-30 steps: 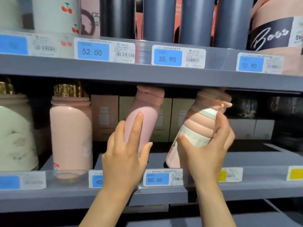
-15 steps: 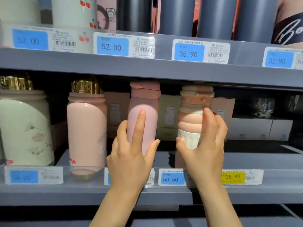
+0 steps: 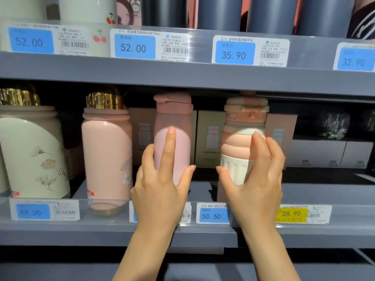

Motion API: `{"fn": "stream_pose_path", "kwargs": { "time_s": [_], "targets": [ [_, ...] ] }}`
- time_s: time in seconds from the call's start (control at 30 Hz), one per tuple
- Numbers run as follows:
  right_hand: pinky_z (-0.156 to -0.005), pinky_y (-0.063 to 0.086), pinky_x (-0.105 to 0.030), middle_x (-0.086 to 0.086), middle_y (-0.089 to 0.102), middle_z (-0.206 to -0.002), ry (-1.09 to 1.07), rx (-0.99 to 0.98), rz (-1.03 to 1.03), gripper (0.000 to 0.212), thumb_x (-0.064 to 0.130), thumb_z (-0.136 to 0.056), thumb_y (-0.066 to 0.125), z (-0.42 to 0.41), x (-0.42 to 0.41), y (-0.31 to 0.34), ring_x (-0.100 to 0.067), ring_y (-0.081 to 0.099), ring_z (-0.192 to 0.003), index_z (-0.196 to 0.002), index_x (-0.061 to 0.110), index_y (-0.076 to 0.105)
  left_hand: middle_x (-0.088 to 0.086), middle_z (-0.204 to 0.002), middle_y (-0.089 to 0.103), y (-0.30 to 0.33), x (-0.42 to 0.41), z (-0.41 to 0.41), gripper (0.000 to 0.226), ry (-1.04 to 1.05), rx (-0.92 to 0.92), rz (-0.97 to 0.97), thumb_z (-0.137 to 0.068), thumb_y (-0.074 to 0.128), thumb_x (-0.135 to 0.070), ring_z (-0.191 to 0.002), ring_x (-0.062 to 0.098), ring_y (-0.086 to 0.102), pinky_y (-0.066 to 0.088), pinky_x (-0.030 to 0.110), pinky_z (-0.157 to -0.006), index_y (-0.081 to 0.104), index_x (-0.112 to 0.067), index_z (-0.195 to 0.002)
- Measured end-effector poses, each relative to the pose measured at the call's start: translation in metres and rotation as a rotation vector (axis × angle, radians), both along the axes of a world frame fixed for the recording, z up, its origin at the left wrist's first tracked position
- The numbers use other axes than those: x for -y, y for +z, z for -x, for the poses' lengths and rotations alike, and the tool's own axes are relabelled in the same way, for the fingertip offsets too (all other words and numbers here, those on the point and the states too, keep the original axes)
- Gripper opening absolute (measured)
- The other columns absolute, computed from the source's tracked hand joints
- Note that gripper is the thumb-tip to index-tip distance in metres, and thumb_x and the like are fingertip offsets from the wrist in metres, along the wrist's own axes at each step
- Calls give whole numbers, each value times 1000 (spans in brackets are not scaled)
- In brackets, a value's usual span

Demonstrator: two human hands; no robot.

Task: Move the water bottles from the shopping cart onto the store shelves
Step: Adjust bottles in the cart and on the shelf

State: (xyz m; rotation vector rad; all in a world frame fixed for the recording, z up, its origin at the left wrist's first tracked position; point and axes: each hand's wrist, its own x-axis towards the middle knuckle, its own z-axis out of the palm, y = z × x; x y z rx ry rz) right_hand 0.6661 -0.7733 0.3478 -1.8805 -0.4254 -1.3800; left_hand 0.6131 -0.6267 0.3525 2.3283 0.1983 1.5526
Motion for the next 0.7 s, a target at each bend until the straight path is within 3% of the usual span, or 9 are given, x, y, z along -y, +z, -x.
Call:
{"fn": "stream_pose_path", "kwargs": {
  "time_s": [0.27, 0.43, 0.6, 0.7],
  "targets": [
    [-76, 51, -46, -11, 35, -145, 14, 5, -2, 90, 27, -69, 83, 1, 2, -3, -33, 43, -125, -141, 25, 29, 20, -124, 57, -3, -1, -2, 74, 36, 30, -16, -83, 48, -56, -91, 41, 65, 55, 45, -61, 25, -29, -149],
    [-81, 48, -45, -9, 33, -144, 50, 12, -25, 82, 27, -73, 80, 4, 4, -7, -31, 39, -124, -140, 23, 33, 19, -137, 53, -12, 2, 3, 69, 90, 11, -39, -87, 45, -56, -101, 42, 64, 56, 47, -64, 25, -32, -148],
    [-99, 33, -30, -8, 29, -144, 144, 23, -42, 63, 29, -80, 66, 5, 10, -14, -28, 35, -129, -136, 20, 38, 13, -149, 41, -34, 2, 18, 58, 51, 64, -106, -92, 50, -42, -124, 31, 51, 50, 42, -85, 36, -26, -145],
    [-107, 31, -37, -13, 32, -144, 184, 44, -89, 57, 23, -82, 66, 19, 3, -28, -31, 35, -130, -133, 16, 42, 10, -147, 44, -50, -4, 41, 53, -10, 80, -165, -91, 55, -34, -128, 25, 48, 42, 33, -98, 42, -24, -141]
  ]
}}
